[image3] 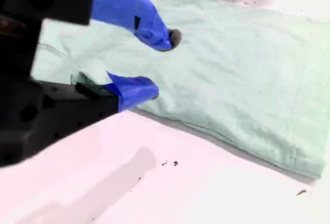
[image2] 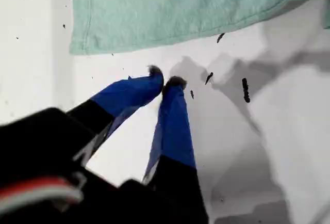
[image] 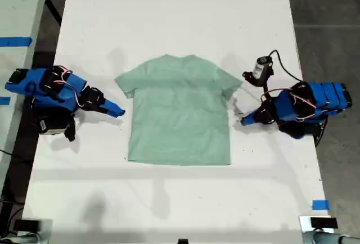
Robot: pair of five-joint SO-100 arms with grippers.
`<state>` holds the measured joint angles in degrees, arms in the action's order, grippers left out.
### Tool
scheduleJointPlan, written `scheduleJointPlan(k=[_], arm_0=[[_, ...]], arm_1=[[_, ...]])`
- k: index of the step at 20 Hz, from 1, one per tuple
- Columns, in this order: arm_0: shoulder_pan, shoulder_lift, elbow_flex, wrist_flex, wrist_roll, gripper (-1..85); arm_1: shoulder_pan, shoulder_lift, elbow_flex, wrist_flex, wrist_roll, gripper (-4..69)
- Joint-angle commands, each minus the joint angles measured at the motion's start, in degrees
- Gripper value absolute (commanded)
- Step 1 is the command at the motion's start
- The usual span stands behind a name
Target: Fold tshirt
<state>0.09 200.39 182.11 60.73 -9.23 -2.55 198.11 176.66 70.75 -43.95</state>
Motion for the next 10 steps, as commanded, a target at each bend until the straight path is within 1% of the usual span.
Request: scheduleJointPlan(k=[1, 10], arm_0=[[-7.8, 5.7, 0.5, 0.4, 1.2, 0.3], [-9.8, 5.7, 0.5, 0.2, 0.8, 0.2]], arm_1=[[5.1, 1.3, -0.4, -0.1, 49.7, -1.3], [5.1, 1.3, -0.4, 0.0, 49.1, -1.4]])
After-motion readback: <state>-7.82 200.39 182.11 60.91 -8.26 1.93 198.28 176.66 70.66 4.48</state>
